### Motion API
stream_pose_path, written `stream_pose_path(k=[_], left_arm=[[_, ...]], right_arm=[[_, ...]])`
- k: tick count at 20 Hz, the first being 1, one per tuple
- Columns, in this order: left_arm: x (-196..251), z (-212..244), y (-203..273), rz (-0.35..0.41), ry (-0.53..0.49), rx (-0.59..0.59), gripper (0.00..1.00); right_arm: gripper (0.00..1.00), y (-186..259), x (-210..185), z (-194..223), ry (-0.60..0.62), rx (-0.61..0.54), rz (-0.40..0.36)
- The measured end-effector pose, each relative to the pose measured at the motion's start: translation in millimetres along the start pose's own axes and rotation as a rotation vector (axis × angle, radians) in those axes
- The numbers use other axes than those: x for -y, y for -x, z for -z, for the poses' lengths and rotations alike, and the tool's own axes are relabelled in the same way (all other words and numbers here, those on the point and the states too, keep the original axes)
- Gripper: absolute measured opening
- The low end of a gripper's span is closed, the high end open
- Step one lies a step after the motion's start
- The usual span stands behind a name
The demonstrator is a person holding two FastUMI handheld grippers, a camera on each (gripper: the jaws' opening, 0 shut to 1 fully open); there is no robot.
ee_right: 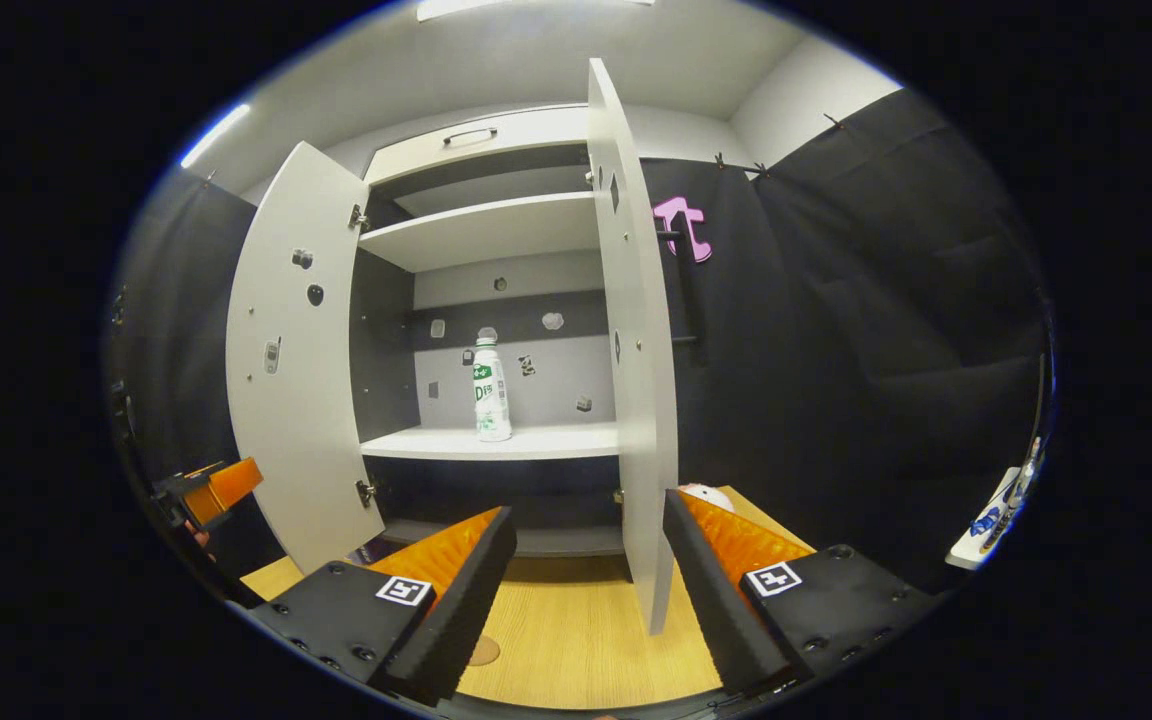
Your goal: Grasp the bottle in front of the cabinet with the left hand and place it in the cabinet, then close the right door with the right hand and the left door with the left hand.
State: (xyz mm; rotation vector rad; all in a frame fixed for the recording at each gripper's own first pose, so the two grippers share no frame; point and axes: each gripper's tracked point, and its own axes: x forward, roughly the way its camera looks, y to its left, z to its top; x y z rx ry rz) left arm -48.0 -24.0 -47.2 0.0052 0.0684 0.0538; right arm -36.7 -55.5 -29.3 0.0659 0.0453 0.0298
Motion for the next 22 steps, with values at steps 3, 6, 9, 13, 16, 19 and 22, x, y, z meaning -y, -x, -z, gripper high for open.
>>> stream_pose_path(k=[3, 6, 9, 13, 16, 19, 22], left_arm=[[22, 1, -1, 0.043, -0.012, -0.003, 0.96], [48, 5, -2, 0.112, 0.025, -0.02, 0.95], [63, 10, 0, 0.161, 0.088, -0.043, 0.95], [47, 9, 2, 0.132, 0.07, -0.046, 0.96], [33, 8, 6, 0.107, 0.068, -0.043, 0.96], [23, 10, 10, 0.085, 0.068, -0.046, 0.96], [13, 14, 12, 0.061, 0.073, -0.051, 0.96]], right_arm=[[0.98, -3, 43, -41, 0.0, 0.072, 0.073], [0.98, -7, 98, -97, 0.001, 0.142, 0.167], [0.98, -27, 128, -150, -0.016, 0.176, 0.18], [0.98, -60, 131, -190, -0.032, 0.191, 0.146], [0.98, -91, 142, -198, 0.02, 0.194, 0.171], [0.98, -115, 144, -185, 0.025, 0.157, 0.17], [0.96, -117, 147, -183, 0.015, 0.174, 0.192]])
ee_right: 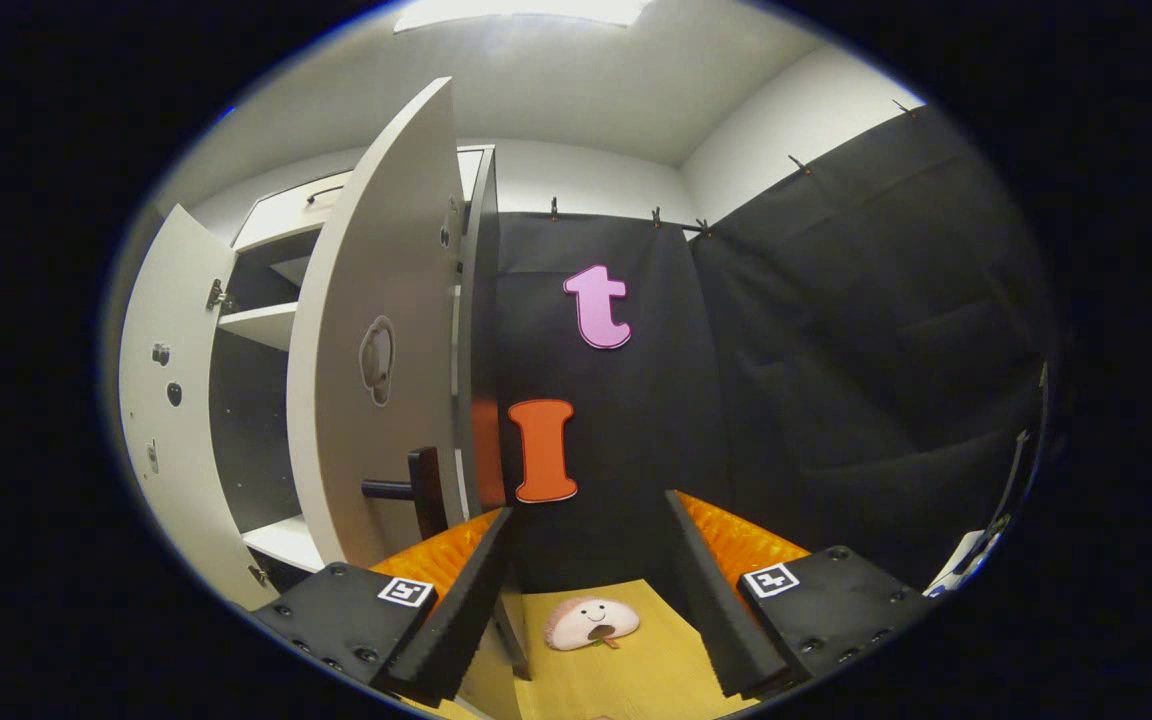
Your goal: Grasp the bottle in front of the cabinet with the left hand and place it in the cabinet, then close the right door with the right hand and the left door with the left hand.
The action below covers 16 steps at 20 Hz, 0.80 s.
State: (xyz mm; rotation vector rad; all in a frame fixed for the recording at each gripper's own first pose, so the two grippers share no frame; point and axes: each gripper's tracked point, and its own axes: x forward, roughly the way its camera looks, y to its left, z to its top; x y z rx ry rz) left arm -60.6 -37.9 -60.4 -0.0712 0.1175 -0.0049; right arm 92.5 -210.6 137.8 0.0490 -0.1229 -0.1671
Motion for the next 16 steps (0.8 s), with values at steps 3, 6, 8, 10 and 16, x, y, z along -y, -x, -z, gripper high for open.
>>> stream_pose_path(k=[3, 6, 8, 10, 16], left_arm=[[-3, -2, -2, -0.001, 0.015, -0.002, 0.96], [2, -20, -9, 0.02, 0.029, 0.046, 0.96], [2, -26, -11, 0.025, 0.024, 0.069, 0.96], [2, -25, -11, 0.023, 0.017, 0.07, 0.96], [-19, -28, -3, -0.034, 0.016, 0.07, 0.95]], right_arm=[[0.97, 4, -7, 2, -0.011, 0.002, 0.001], [0.97, 9, -17, 1, 0.009, -0.002, -0.003], [0.97, 12, -27, 0, 0.021, 0.0, -0.007], [0.97, 16, -42, 1, 0.026, -0.001, -0.032], [0.97, 18, -106, 6, 0.014, -0.009, -0.141]])
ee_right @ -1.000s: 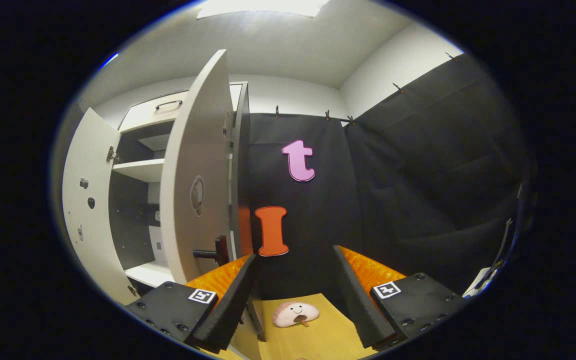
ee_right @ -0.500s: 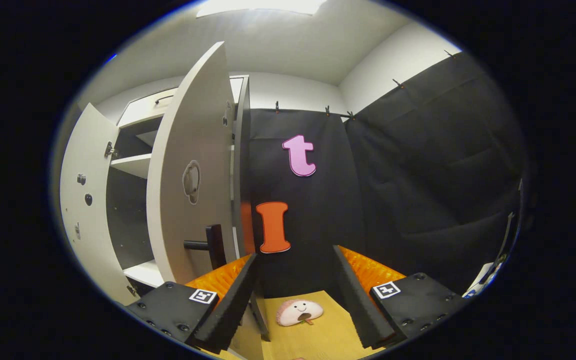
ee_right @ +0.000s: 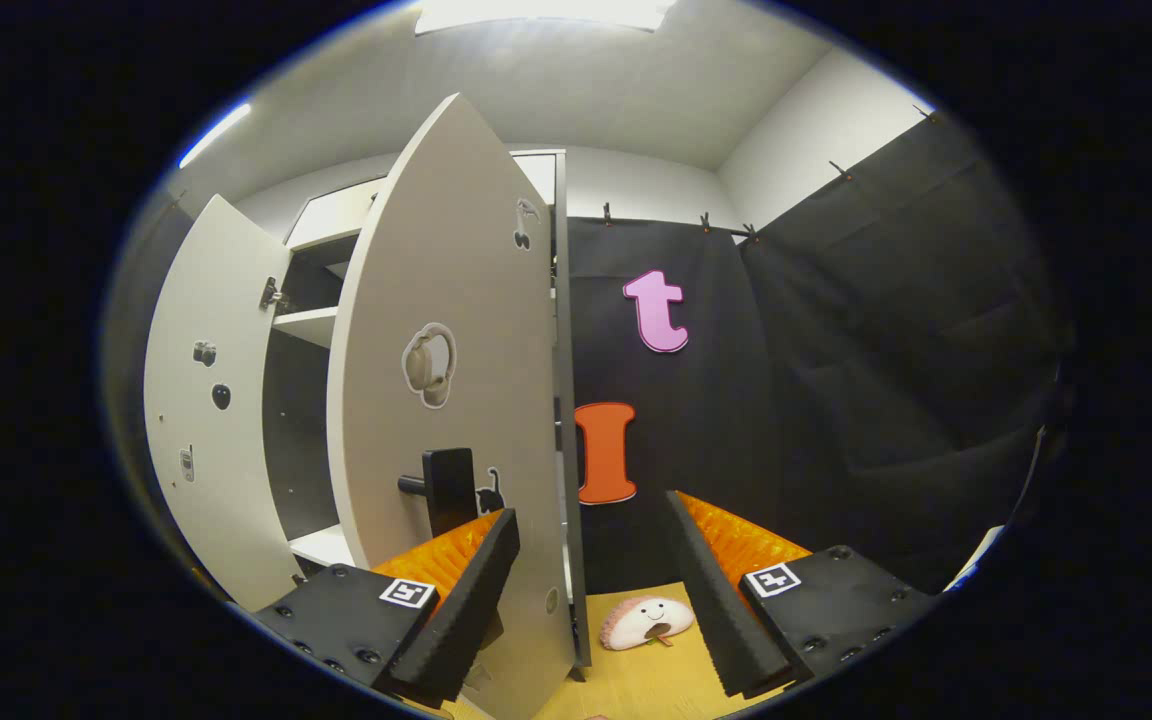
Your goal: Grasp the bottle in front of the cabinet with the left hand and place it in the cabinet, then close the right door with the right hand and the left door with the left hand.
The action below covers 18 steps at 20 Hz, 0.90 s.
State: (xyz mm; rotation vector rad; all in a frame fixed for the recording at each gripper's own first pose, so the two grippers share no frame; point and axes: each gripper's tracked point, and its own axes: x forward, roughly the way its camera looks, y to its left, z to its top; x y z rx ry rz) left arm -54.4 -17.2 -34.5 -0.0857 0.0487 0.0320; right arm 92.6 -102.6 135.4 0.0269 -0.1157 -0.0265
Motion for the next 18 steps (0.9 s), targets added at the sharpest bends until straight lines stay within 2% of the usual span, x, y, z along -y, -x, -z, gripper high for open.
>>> stream_pose_path(k=[14, 15, 16, 18], left_arm=[[-56, -38, 25, -0.146, -0.006, 0.077, 0.95], [-62, -40, 24, -0.16, -0.001, 0.081, 0.96], [-69, -42, 22, -0.177, 0.004, 0.082, 0.95], [-84, -48, 17, -0.211, 0.018, 0.088, 0.95]], right_arm=[[0.97, -48, -120, 15, -0.03, -0.048, -0.193], [1.0, -46, -126, 16, -0.029, -0.047, -0.204], [0.97, -43, -128, 17, -0.023, -0.046, -0.208], [0.97, -38, -127, 18, -0.008, -0.047, -0.206]])
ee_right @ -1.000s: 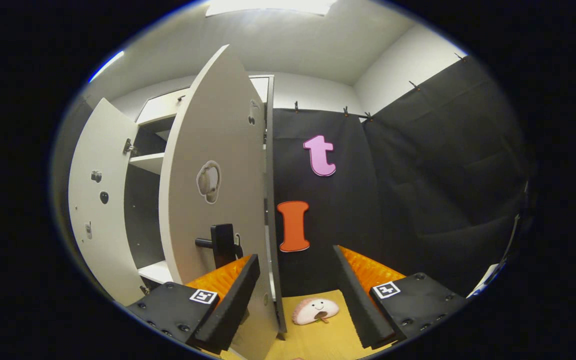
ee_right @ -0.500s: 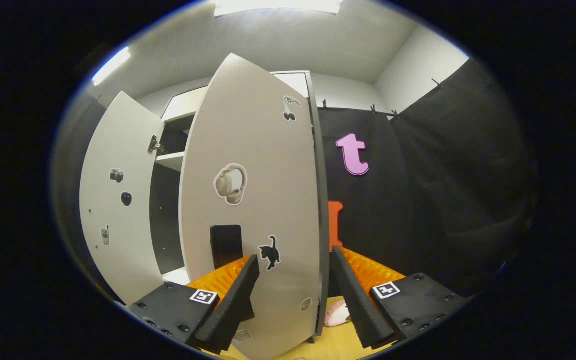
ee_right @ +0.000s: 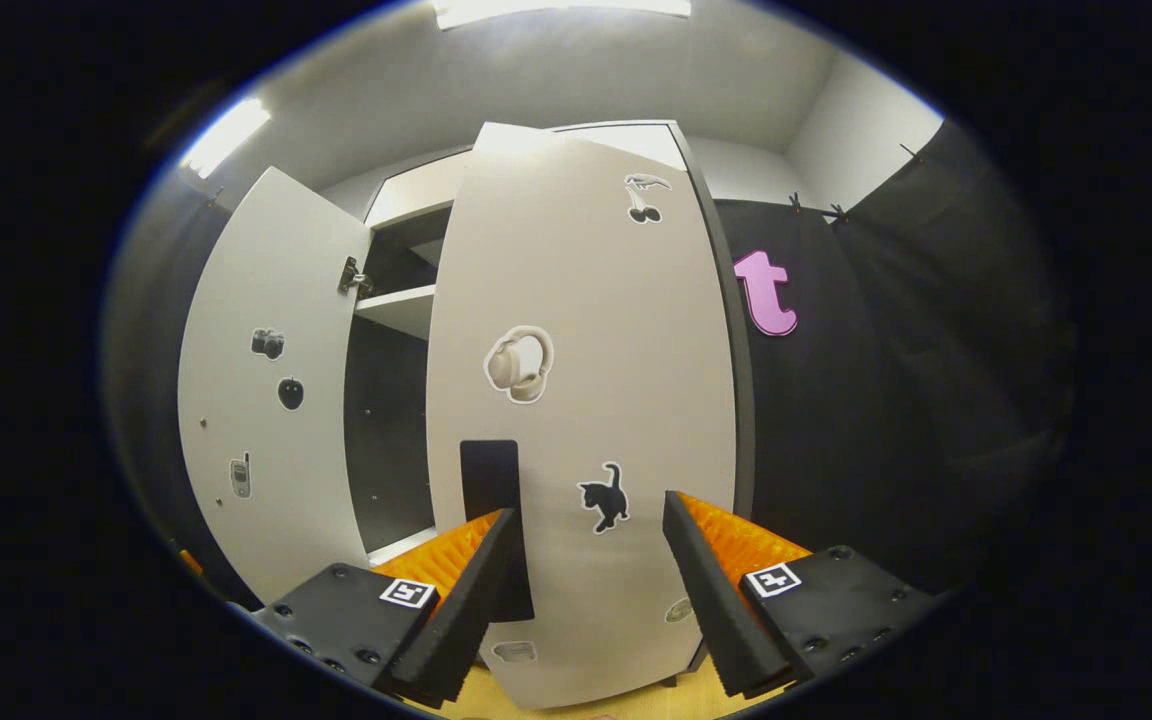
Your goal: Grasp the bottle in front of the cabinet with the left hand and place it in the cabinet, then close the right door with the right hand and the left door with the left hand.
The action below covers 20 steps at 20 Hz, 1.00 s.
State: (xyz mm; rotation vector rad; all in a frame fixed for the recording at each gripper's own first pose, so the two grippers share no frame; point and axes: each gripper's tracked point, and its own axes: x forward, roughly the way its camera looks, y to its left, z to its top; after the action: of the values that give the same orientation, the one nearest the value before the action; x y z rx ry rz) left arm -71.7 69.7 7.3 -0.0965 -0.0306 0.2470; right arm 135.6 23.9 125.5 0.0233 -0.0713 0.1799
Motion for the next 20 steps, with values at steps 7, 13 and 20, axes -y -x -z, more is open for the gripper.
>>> stream_pose_path(k=[7, 13, 20], left_arm=[[-51, -43, -53, -0.133, -0.006, 0.065, 0.95], [-76, -61, -117, -0.166, -0.008, 0.09, 0.95], [-64, -66, -148, -0.15, -0.13, 0.109, 0.95]], right_arm=[[0.97, 52, 12, 6, 0.023, -0.003, -0.009], [0.97, 90, 27, 20, 0.006, -0.016, 0.006], [0.97, 107, 54, 38, -0.005, -0.039, 0.065]])
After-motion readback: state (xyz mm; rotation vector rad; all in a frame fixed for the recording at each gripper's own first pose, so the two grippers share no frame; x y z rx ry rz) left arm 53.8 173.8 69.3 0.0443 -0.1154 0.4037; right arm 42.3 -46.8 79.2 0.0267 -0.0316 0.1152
